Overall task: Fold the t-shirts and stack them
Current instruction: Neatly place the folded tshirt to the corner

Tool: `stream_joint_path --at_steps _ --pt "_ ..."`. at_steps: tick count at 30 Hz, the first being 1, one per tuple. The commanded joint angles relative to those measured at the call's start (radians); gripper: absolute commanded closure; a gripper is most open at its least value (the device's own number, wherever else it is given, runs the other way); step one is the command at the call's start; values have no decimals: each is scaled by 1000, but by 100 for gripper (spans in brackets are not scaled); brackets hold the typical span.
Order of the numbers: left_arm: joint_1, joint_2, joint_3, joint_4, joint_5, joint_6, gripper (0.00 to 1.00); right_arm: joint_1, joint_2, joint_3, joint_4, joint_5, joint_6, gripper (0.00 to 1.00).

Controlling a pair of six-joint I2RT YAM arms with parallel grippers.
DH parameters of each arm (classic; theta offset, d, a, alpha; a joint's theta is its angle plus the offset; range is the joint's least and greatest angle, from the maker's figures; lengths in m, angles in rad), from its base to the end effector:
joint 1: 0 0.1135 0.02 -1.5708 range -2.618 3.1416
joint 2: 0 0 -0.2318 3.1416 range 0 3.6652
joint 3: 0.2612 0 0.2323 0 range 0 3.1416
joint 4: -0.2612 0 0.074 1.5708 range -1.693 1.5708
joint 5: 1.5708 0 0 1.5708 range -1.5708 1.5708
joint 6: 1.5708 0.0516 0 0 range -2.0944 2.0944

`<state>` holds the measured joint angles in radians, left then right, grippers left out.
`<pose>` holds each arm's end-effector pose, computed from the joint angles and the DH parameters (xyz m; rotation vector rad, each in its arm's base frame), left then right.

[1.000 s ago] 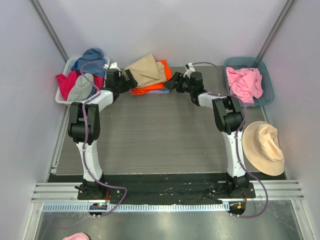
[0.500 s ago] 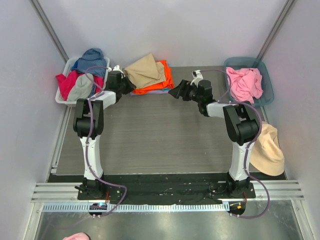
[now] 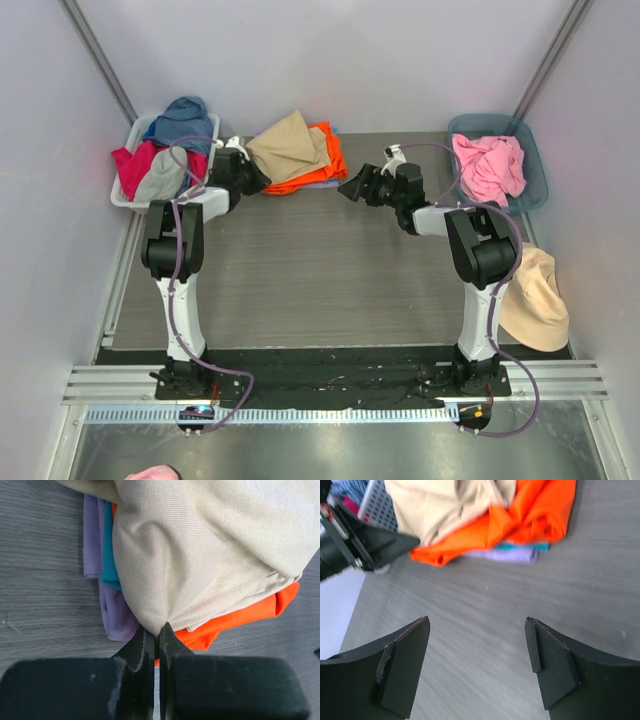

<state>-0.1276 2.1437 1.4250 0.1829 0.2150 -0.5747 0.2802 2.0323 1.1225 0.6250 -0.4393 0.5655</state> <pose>0.4559 -0.0696 0.1422 -0.3488 2.1318 -0.6407 0.4016 0.1384 0.1468 -0.0449 1.9470 0.9816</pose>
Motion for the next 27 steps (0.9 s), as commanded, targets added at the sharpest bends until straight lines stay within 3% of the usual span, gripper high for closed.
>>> stream_joint_path --at_steps 1,11,27 --pt "16 -56 -28 0 33 36 100 7 61 160 7 -6 -16 14" --pt "17 -42 -17 -25 61 59 100 19 315 558 -36 -119 83 17" --pt "17 -25 -20 -17 73 53 100 47 451 717 18 -207 148 20"
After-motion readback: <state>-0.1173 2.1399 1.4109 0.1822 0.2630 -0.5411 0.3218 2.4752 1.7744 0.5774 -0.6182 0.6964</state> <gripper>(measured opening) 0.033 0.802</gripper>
